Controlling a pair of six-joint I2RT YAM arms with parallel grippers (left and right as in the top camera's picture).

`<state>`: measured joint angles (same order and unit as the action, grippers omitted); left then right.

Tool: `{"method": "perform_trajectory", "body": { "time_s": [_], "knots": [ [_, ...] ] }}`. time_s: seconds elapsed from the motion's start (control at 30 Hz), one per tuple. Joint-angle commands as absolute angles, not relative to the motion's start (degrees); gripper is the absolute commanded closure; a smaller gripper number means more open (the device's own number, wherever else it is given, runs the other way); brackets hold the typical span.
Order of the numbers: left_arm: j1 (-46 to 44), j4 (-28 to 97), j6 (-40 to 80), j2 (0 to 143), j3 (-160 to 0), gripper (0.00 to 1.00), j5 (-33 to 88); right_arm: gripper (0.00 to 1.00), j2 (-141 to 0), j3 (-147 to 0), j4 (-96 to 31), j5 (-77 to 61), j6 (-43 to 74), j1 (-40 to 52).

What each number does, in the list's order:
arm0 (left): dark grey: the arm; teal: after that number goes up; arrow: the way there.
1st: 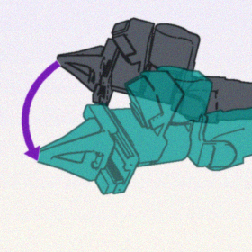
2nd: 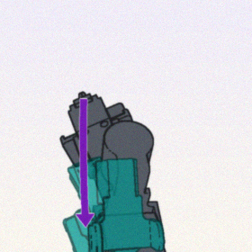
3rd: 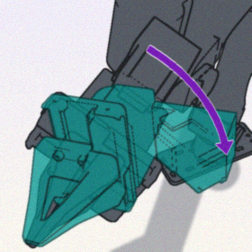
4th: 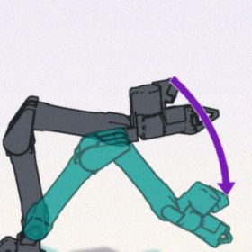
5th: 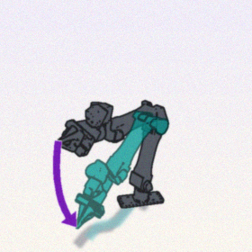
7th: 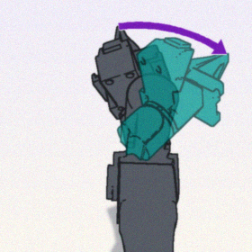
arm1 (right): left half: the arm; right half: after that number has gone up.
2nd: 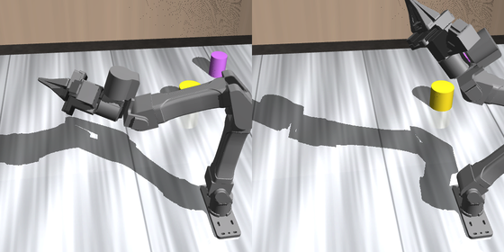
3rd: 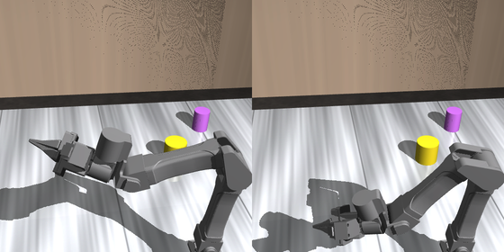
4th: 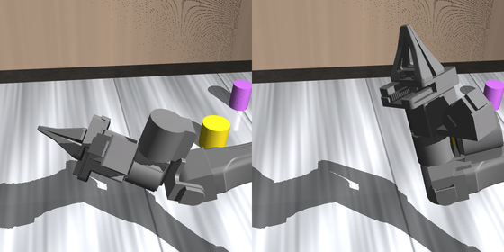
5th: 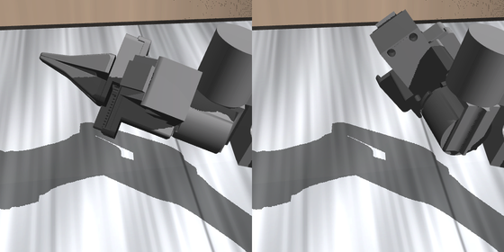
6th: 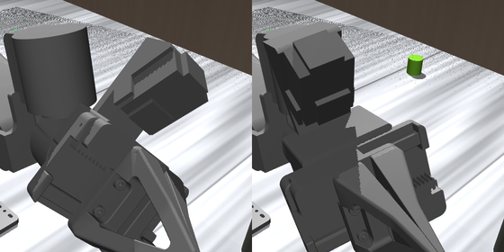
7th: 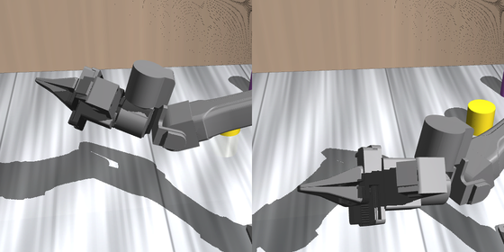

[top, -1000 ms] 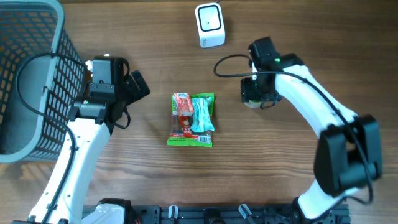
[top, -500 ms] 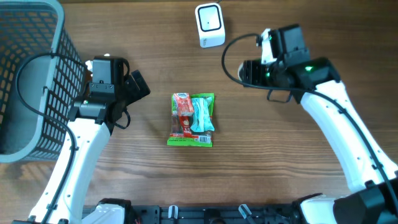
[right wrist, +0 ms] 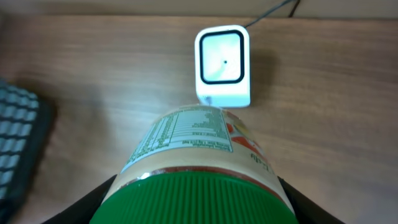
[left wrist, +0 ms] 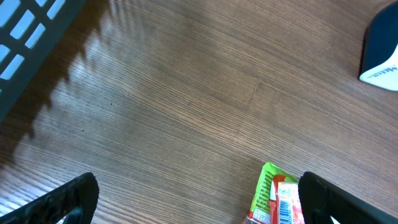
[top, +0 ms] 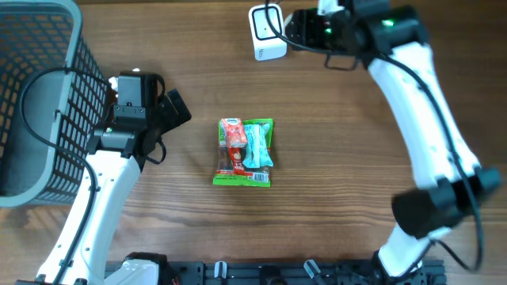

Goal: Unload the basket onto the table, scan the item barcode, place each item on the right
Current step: 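Carry the jar up to the white scanner, label facing it, then move the jar right, set it on the table, open gripper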

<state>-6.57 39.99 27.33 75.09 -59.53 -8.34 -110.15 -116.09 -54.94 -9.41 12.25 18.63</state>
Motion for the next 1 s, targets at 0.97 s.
{"method": "perform_trajectory", "body": {
  "time_s": [0.97],
  "knots": [
    [-6.2, 39.86, 27.24, 75.16, -59.96, 0.0, -8.86, 0.81, -140.44, -116.62, 11.31, 6.42, 10.59, 22.39]
  ]
}}
